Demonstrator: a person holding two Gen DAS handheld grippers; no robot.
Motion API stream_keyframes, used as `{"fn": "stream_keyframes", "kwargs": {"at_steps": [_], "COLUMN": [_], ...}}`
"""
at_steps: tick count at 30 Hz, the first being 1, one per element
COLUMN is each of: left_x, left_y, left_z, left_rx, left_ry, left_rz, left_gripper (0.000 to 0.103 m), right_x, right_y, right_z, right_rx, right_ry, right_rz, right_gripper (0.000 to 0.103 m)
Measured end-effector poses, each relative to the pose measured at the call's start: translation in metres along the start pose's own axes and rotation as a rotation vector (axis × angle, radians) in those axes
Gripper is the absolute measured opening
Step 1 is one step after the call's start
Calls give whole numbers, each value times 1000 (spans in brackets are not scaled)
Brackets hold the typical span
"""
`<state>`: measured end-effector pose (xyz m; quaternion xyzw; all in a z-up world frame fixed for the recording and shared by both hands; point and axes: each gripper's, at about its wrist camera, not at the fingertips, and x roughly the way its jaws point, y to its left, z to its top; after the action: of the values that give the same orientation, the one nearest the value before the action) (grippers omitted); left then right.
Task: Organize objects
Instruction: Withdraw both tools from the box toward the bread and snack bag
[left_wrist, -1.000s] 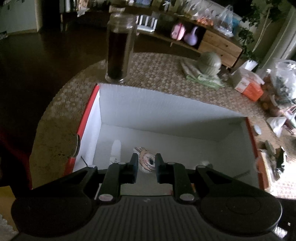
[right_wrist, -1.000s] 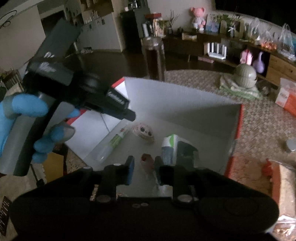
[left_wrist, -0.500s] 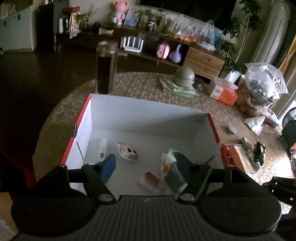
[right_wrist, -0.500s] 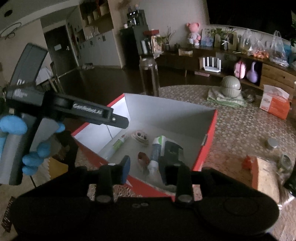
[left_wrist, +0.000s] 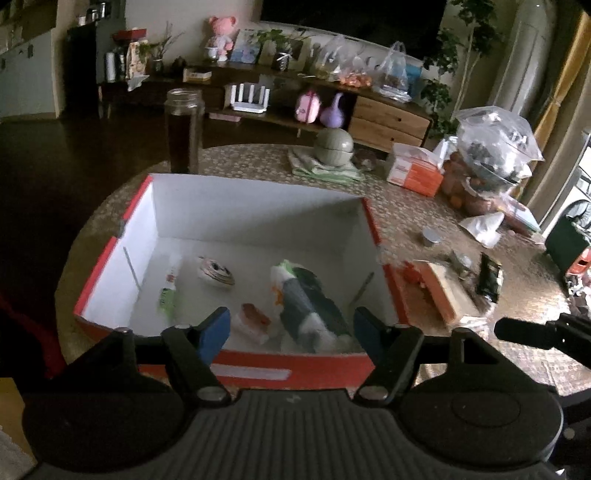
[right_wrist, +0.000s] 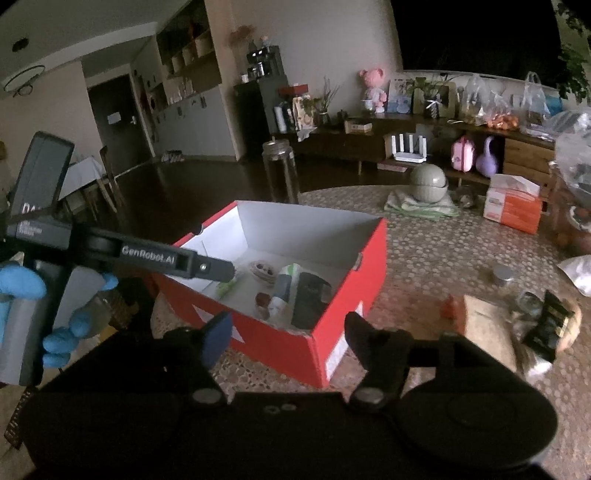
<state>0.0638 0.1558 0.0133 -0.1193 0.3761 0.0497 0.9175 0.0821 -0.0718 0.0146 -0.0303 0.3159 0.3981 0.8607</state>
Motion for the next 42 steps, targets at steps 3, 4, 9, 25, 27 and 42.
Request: {"fn": "stream_keyframes", "kwargs": {"at_steps": [3,4,9,25,27,42], "left_x": [-4,-4,-3,16,20,87], "left_y": [-10,-15,-41,-105,-116,-181], "left_z": [-6,-8,-16,-34,-34,-42], "left_rx": [-13,-8,31,106,127,204], "left_ry": [-14,-15,-32,-79,-78,20], "left_rz": [-27,-35,-28,-136,-144,-180], "left_gripper": [79,79,84,103,103,103], "right_x": [-12,-15,-28,-79,-83,-70], "right_y": [-11,-14,-31,-107,-121,-200], "right_z": [-6,-8,-21,-55,-57,-59], "right_rx": [9,12,0,76,108,200], "right_ry": [-18,-20,-35,-60,-61,-37], "right_rz": [-19,-26,-93,-256,-278,-435], "right_gripper": [79,83,97,103,103,103]}}
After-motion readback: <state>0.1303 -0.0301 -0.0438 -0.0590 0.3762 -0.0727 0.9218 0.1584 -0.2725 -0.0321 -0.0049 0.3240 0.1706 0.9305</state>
